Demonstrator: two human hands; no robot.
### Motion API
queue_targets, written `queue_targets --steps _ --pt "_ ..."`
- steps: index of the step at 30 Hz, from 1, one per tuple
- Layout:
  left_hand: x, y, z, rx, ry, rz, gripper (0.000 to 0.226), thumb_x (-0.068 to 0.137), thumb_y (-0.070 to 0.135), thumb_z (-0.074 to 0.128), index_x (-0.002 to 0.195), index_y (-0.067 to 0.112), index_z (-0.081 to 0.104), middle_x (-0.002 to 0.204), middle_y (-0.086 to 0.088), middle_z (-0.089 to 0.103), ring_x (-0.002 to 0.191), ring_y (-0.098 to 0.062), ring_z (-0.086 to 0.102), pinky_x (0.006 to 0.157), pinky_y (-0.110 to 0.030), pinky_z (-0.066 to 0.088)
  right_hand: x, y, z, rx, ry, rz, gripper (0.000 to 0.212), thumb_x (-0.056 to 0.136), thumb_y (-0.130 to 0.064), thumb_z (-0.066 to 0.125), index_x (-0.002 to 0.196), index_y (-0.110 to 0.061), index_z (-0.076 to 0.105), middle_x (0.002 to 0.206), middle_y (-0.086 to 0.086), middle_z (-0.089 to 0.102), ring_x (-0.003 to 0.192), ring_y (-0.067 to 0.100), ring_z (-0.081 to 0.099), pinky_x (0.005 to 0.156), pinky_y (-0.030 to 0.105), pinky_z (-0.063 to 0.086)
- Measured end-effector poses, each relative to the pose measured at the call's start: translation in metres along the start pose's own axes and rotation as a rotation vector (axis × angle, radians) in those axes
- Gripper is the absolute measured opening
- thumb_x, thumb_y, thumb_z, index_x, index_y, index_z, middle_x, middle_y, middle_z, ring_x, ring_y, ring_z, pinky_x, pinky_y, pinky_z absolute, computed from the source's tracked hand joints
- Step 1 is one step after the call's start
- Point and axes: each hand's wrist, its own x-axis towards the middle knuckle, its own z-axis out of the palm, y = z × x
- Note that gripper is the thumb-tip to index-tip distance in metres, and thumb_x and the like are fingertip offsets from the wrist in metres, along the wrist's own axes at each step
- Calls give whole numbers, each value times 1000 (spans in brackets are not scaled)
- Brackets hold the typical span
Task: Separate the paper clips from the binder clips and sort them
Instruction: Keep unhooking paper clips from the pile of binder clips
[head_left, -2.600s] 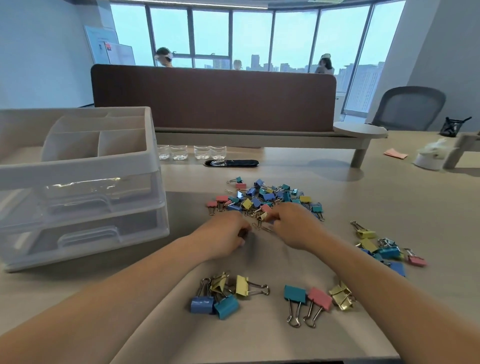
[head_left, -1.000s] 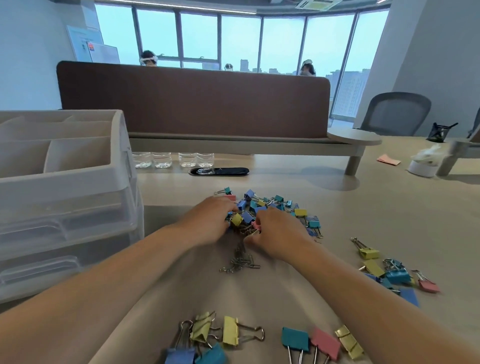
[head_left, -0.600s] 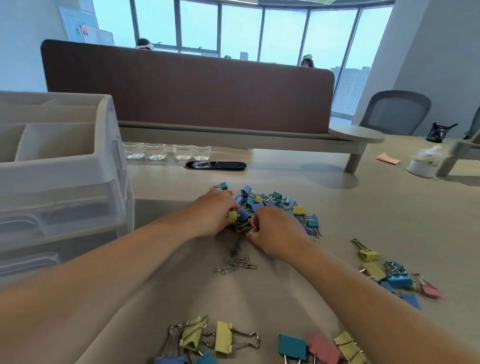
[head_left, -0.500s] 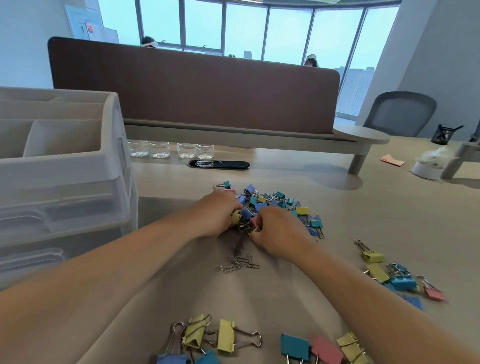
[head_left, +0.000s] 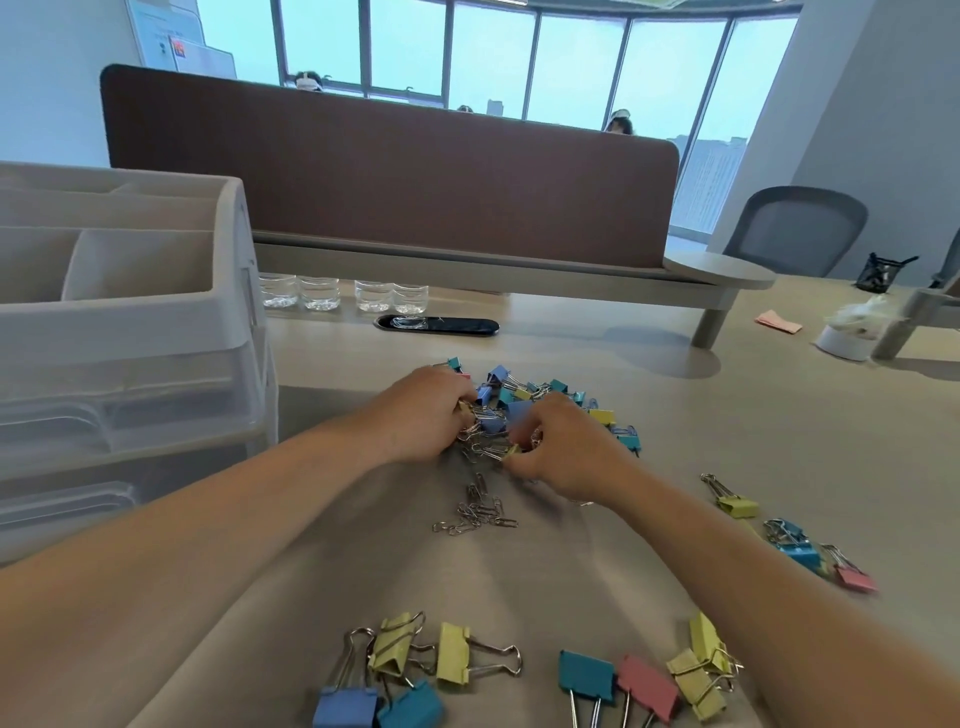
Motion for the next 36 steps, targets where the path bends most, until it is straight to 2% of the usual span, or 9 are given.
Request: queue_targets --steps 5,10,15,19,24,27,32,34,36 --pt "-12 2 -7 -41 11 -5 35 100 20 50 135 14 56 142 -4 48 132 -16 41 100 -23 31 -1 -4 2 -9 -14 -14 17 83 -22 72 97 -16 62 89 -8 57 79 9 55 68 22 47" --pt "-20 2 -9 -41 13 -29 32 99 23 52 129 13 59 132 -7 52 120 -20 48 97 -29 37 -2 -8 6 -14 -5 -22 18 85 -24 71 97 -16 60 94 1 63 86 17 61 77 30 53" --pt "-26 5 -12 -46 -9 -41 28 99 26 53 122 13 62 129 -6 52 122 -22 47 94 -28 37 -9 -6 -2 1 45 -18 19 83 -27 73 93 -19 58 94 -1 61 87 18 59 71 27 48" --pt "-34 16 -11 -48 -52 -39 20 98 26 51 103 12 64 113 -7 54 104 -21 51 85 -31 41 -30 -3 -13 -11 23 1 17 82 -24 72 86 -19 57 91 1 62 84 19 59 70 28 48" --pt "-54 48 -14 -39 -95 -14 28 100 30 50 121 18 63 107 0 53 97 -18 53 83 -31 43 -66 8 -28 14 -7 10 15 84 -21 73 89 -16 59 91 4 63 75 13 52 61 22 41" --pt "-69 68 -14 -55 -137 20 23 100 28 51 114 17 66 109 1 60 92 -15 57 76 -28 42 -87 15 -32 24 -60 17 17 85 -23 73 89 -21 56 88 -2 61 73 9 53 58 15 38" --pt "-94 91 -10 -29 -195 54 22 99 27 52 114 16 63 111 0 59 97 -17 57 83 -31 45 -119 22 -34 20 -105 -31 36 86 -21 72 116 -22 53 105 -1 59 85 7 54 67 11 47" --pt "-101 96 -7 7 -224 59 22 99 28 52 114 17 64 111 0 58 96 -17 56 84 -33 47 -125 23 -30 -21 -135 -33 48 85 -20 73 128 -21 52 108 0 57 87 6 53 83 19 52" --pt "-107 100 -3 43 -241 74 22 99 29 52 114 21 64 111 1 58 94 -14 55 81 -30 45 -129 25 -25 -77 -150 -26 45 83 -24 75 124 -22 56 109 -7 53 94 7 54 95 28 51"
